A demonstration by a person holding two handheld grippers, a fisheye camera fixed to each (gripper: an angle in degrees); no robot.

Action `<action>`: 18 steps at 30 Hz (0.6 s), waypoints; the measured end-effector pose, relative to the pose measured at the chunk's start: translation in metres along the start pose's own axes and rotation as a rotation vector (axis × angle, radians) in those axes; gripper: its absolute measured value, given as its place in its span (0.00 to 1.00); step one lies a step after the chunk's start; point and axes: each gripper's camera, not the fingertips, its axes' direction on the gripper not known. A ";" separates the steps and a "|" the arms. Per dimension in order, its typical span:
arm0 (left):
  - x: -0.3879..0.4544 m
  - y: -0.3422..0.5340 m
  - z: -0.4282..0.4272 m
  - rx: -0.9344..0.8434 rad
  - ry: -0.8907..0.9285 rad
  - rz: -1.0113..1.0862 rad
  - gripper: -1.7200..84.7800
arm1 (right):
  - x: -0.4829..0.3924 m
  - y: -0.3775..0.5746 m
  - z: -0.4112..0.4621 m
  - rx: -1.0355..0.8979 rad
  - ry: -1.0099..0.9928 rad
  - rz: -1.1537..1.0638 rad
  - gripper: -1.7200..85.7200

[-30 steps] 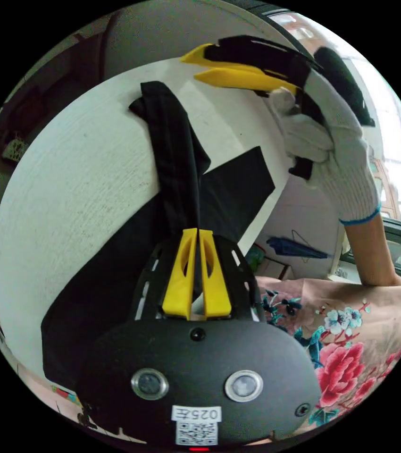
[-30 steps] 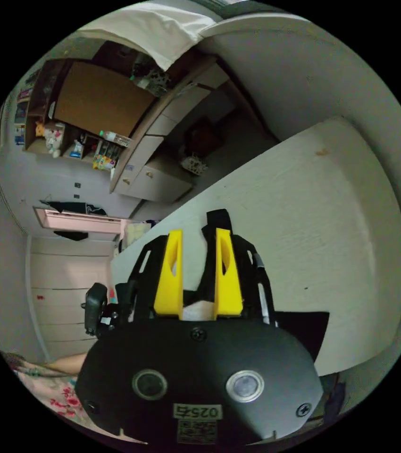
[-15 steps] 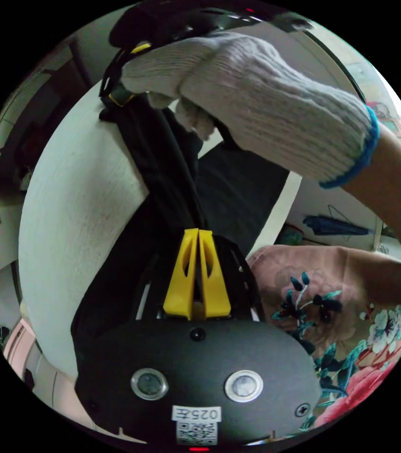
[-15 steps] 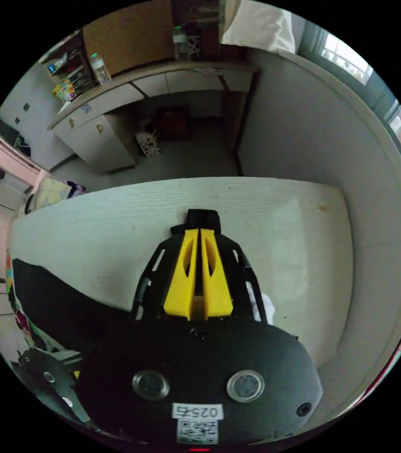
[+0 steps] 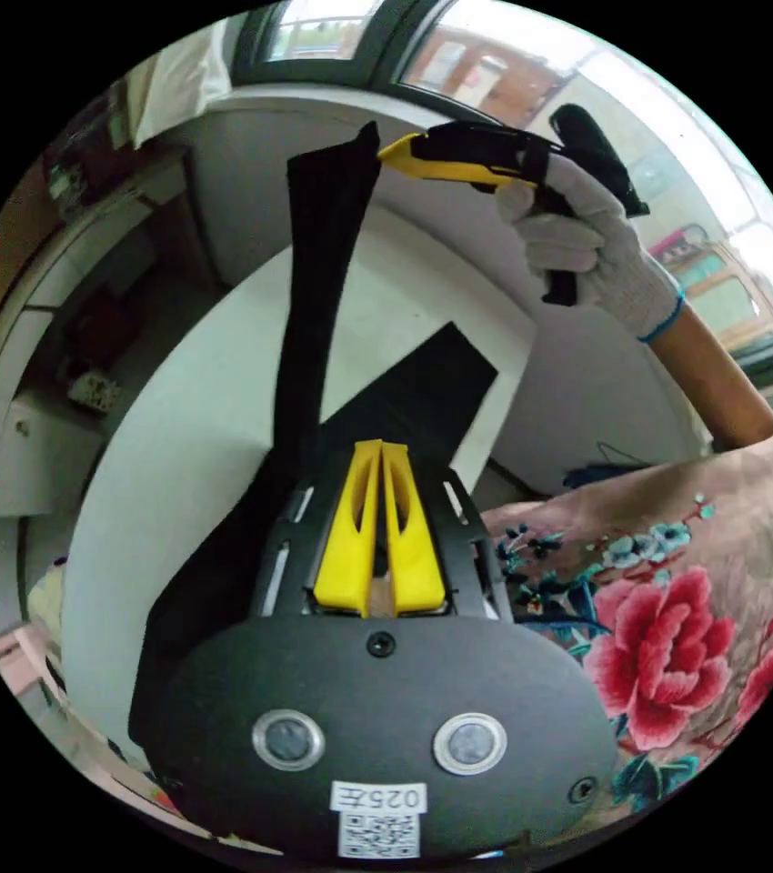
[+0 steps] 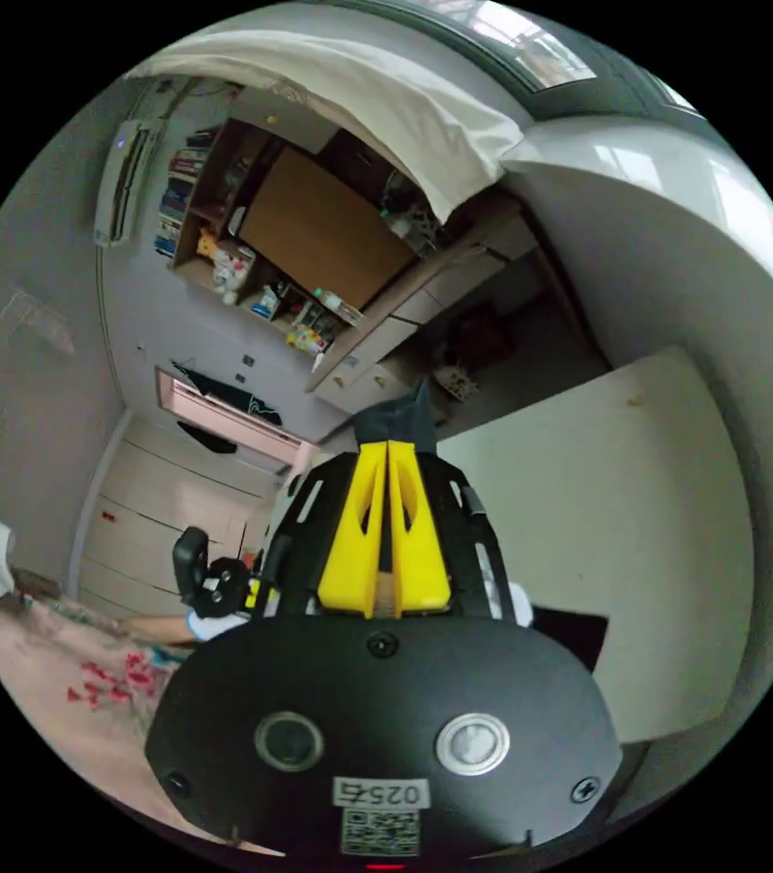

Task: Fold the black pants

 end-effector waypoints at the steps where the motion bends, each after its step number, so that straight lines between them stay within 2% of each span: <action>1: 0.003 0.006 0.020 -0.026 0.079 0.020 0.01 | 0.003 0.021 -0.020 -0.018 0.044 0.006 0.01; 2: 0.004 0.009 0.032 -0.046 0.114 0.022 0.01 | 0.007 0.032 -0.027 -0.034 0.082 0.013 0.01; 4: 0.006 0.020 0.086 -0.152 0.215 0.031 0.01 | 0.026 0.079 -0.039 -0.147 0.290 0.046 0.01; 7: 0.007 0.027 0.127 -0.252 0.160 0.089 0.01 | 0.056 0.131 -0.027 -0.237 0.446 0.106 0.01; 11: 0.002 0.035 0.141 -0.248 0.066 0.142 0.04 | 0.085 0.159 -0.008 -0.265 0.441 0.205 0.01; 13: 0.002 0.042 0.157 -0.290 0.033 0.199 0.09 | 0.083 0.160 -0.013 -0.214 0.436 0.245 0.01; 18: 0.014 0.063 0.213 -0.385 -0.166 0.314 0.05 | 0.080 0.153 -0.025 -0.195 0.398 0.304 0.01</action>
